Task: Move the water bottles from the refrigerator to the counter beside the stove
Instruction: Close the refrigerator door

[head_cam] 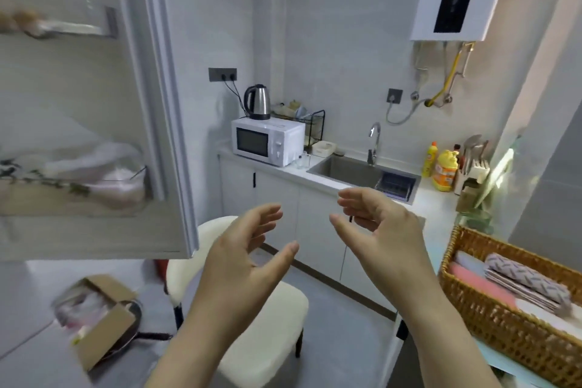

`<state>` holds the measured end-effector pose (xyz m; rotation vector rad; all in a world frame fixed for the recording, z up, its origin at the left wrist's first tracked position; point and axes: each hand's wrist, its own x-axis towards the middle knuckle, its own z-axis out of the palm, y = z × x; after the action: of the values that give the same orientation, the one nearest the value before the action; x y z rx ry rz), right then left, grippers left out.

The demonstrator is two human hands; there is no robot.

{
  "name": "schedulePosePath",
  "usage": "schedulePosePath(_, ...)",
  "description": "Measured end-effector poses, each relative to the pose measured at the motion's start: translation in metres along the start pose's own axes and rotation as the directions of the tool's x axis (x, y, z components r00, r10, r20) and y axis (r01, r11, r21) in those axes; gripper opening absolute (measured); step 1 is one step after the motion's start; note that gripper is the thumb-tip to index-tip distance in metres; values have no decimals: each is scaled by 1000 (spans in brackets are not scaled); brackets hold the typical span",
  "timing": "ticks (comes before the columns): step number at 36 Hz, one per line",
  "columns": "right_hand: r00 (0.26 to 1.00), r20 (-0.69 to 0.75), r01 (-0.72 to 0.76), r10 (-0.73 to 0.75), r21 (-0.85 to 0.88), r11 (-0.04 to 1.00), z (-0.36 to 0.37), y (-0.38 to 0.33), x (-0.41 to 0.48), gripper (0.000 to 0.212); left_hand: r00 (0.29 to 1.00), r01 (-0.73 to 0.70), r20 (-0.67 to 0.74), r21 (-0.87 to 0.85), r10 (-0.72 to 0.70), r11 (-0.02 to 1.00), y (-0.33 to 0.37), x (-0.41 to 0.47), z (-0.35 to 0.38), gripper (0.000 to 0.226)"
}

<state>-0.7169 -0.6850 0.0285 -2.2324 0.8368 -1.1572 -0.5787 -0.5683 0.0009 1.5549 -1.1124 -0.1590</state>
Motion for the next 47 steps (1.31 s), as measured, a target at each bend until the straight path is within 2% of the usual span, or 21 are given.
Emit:
schedulePosePath(9, 987, 132, 74, -95, 151, 986, 75, -13, 36, 31, 984, 81, -162, 65, -70, 995, -31, 15, -50, 41)
schedulePosePath(18, 973, 140, 150, -181, 207, 967, 145, -46, 78, 32, 968, 94, -244, 146, -56, 985, -64, 48, -113, 43)
schedulePosePath(28, 969, 127, 172, -211, 261, 950, 206, -73, 109, 29, 954, 114, -297, 243, -38, 963, -100, 81, -170, 43)
schedulePosePath(39, 950, 183, 192, -253, 298, 935, 242, -69, 157, 31, 928, 270, -352, 410, -122, 871, -130, 119, -176, 48)
schedulePosePath(47, 929, 261, 180, -263, 301, 936, 265, -58, 194, 39, 896, 361, -404, 429, -181, 828, -149, 133, -165, 52)
